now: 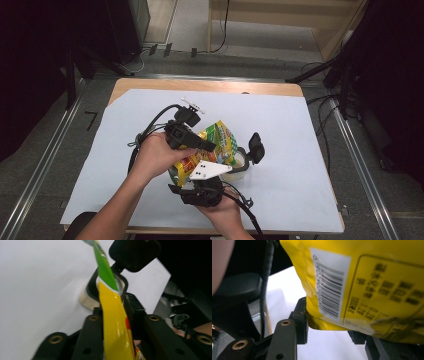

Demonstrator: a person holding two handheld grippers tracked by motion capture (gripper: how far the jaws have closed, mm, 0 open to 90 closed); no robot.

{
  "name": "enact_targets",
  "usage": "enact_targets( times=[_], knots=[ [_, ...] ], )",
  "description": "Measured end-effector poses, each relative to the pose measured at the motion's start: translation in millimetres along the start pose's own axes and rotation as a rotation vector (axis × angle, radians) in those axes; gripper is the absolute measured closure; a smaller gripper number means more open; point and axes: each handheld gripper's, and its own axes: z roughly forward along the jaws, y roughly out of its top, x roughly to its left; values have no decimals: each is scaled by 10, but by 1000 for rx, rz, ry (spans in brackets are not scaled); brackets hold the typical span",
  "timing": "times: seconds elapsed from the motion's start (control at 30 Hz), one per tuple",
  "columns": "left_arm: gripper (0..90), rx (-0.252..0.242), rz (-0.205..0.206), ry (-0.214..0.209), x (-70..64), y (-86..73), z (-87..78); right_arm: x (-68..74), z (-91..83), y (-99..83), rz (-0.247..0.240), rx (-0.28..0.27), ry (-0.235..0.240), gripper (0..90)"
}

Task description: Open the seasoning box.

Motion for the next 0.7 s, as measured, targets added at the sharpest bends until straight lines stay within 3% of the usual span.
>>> enact_targets(
  times=[0.03, 0.1, 0.37, 0.4, 0.7],
  knots=[
    [848, 23, 14, 25, -16, 5, 18, 8, 7, -3, -6, 10, -5, 591],
    [892, 34, 19, 29, -20, 6, 26, 29, 29, -12, -29, 33, -24, 590],
    [898, 84, 16, 30, -31, 125, 42, 41, 46, 45, -57, 71, -30, 563],
    [898, 84, 11, 28, -37, 139, 47, 32, 31, 64, -56, 70, -37, 601],
    [866, 60, 14, 3, -31, 186, 9, 19, 7, 109, -50, 38, -33, 611]
  ],
)
